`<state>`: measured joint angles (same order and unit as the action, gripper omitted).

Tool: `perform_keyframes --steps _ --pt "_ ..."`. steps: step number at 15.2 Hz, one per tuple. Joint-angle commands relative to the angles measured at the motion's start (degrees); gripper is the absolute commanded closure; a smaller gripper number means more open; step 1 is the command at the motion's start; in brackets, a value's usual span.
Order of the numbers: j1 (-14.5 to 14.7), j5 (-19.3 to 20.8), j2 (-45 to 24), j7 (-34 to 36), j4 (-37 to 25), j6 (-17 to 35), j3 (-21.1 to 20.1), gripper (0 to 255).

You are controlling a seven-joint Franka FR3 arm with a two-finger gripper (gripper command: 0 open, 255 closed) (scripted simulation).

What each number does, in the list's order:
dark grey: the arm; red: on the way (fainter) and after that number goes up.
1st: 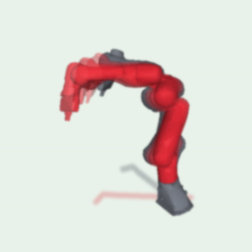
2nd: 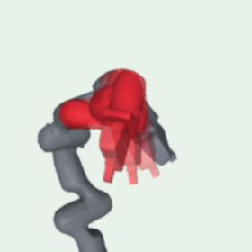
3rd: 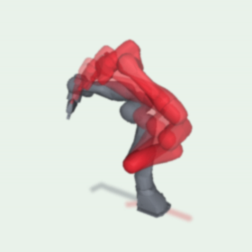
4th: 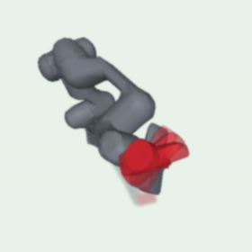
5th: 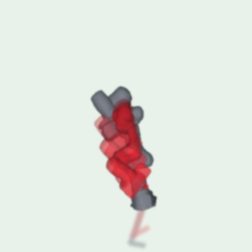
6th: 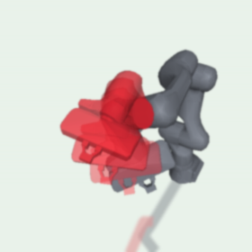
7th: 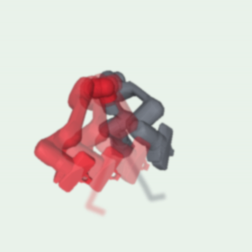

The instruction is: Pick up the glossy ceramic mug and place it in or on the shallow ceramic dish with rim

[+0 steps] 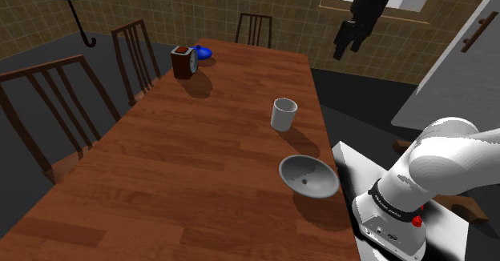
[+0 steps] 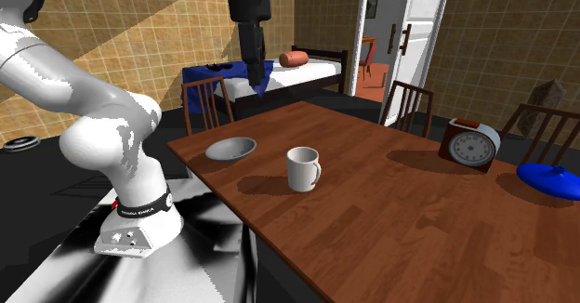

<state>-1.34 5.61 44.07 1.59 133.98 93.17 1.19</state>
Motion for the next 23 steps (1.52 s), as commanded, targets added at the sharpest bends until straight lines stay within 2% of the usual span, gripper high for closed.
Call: perform_keyframes --steps 1,11,20,23 --pt "0.0 0.0 0.0 0.0 0.0 0.0 0.0 0" --pt "2.63 -3.13 -9.74 5.47 9.06 17.83 -4.2 0" --pt "4.62 -4.46 -24.99 10.41 10.84 34.19 -8.31 0" --pt "4.64 -4.27 -27.35 10.95 11.49 37.14 -8.67 0"
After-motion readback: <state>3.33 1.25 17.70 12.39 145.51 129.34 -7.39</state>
